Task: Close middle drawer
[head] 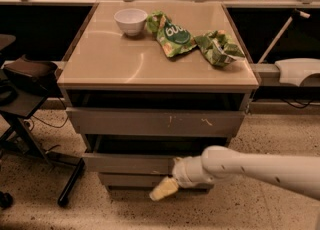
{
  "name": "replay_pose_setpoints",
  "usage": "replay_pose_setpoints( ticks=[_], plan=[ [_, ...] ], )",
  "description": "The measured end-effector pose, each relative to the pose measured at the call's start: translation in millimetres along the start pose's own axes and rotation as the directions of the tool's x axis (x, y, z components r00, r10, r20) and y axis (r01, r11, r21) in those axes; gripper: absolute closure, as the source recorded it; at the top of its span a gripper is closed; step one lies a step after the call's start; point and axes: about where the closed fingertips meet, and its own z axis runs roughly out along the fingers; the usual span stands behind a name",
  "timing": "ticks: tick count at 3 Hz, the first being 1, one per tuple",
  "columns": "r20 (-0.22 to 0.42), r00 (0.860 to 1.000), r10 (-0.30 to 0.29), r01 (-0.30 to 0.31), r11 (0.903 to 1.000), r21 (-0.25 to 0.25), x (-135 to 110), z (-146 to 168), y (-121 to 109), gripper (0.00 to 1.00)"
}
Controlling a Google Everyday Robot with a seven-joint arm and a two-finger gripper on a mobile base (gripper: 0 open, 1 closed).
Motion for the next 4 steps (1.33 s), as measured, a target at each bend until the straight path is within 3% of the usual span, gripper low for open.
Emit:
replay_pose_setpoints(
  ticks=[1, 2, 3, 4],
  plan=[
    [0.04, 0.999, -0.021, 0.022, 0.9995, -0.022, -75, 30, -18, 0.0],
    [0.062, 0.997, -0.042, 0.043, 0.999, -0.012, -97, 32, -24, 0.0],
    [0.06, 0.997, -0.041, 0.041, 0.9991, -0.013, -96, 33, -23, 0.0],
    [0.069, 0.997, -0.024, 0.022, 0.9992, 0.032, -85, 11, -8, 0.0]
  ],
)
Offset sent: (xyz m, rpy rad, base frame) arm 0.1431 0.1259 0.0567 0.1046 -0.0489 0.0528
